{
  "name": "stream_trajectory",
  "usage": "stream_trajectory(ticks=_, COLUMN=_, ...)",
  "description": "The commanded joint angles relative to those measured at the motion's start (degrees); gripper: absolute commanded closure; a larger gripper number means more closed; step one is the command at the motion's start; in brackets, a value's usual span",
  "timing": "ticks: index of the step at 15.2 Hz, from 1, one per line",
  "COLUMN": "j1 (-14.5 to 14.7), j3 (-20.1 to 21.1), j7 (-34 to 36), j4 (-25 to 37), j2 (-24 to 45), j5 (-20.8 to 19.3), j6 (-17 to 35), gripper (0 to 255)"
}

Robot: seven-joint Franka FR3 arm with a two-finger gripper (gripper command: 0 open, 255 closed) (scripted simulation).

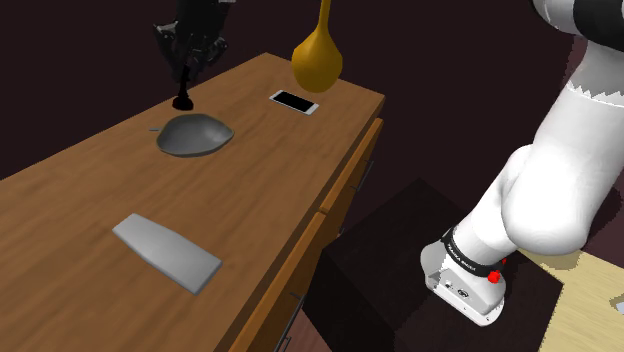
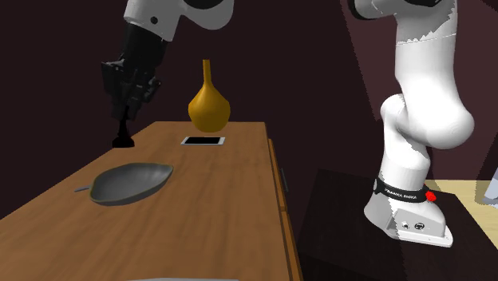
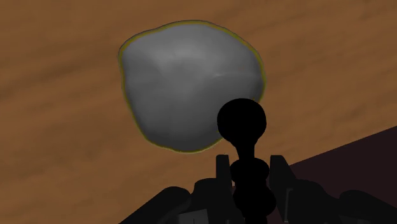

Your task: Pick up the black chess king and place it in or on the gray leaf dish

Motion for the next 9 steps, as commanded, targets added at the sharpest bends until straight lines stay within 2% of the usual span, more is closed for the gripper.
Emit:
stream_trajectory(ticks=1, j1=0.7, j3=-0.08, j7=1.26, j4=5.09, j2=3.58, j5=-1.49, j6=-1.44, gripper=255)
stream_trajectory(ticks=9, j1=0.72, j3=-0.06, j7=0.26, j4=0.3, j2=4.58, j5=-1.06, j6=4.27, gripper=255)
